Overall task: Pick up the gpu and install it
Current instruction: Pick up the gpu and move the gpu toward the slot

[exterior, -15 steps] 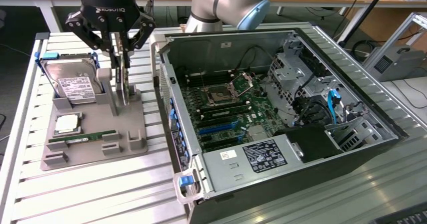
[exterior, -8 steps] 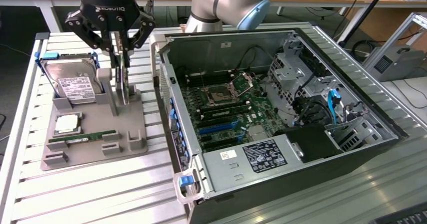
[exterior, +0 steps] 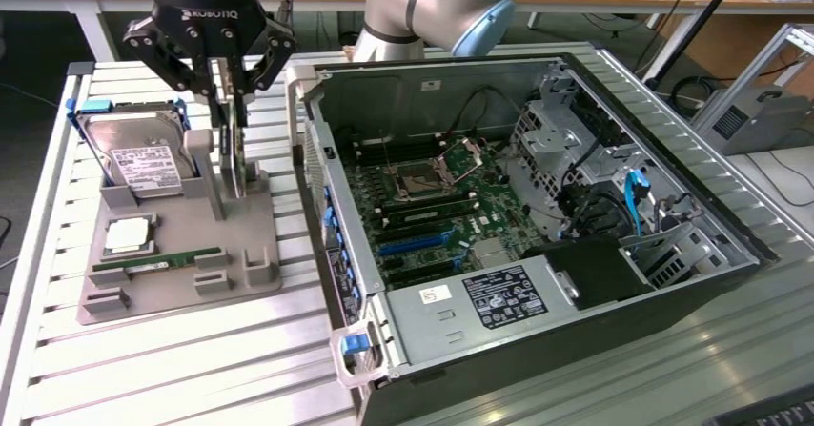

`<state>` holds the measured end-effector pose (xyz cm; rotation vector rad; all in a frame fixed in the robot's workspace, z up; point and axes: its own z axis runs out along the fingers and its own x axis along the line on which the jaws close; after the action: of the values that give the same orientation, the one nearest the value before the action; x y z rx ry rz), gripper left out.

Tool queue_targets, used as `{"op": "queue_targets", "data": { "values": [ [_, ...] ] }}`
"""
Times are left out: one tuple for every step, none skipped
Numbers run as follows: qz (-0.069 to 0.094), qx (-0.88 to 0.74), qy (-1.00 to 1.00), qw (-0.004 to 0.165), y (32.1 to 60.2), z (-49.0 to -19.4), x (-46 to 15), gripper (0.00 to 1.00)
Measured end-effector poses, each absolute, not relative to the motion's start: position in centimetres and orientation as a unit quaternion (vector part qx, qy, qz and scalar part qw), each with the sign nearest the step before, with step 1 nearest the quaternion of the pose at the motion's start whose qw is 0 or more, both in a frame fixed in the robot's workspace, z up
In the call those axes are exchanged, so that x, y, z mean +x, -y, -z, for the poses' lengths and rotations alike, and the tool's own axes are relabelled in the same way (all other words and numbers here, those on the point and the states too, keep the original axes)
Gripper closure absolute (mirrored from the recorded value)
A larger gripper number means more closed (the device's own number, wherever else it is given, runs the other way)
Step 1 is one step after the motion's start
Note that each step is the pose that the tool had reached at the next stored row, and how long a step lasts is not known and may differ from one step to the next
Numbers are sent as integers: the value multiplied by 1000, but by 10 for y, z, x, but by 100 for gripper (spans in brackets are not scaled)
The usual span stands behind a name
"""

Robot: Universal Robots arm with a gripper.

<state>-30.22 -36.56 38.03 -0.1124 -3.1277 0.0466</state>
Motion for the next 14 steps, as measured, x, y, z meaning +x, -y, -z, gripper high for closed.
{"op": "queue_targets", "data": {
  "values": [
    [-15,-36,999,6,366,-381,-302,73],
    [-15,-36,999,6,366,-381,-302,73],
    [-15,-36,999,6,366,-381,-302,73],
    [-15,-36,999,6,366,-381,-302,73],
    [-15,-36,999,6,366,-382,-302,73],
    [-15,-36,999,6,366,-382,-302,73],
    [-15,-36,999,6,366,-382,-302,73],
    [-15,-36,999,6,366,-382,-302,73],
    [-15,-36,999,6,366,-383,-302,73],
    [-15,-36,999,6,366,-383,-302,73],
    [-15,-36,999,6,366,-383,-302,73],
    [-15,-36,999,6,366,-384,-302,73],
    [-15,-36,999,6,366,-384,-302,73],
    [-15,-36,999,6,366,-385,-302,73]
  ]
}}
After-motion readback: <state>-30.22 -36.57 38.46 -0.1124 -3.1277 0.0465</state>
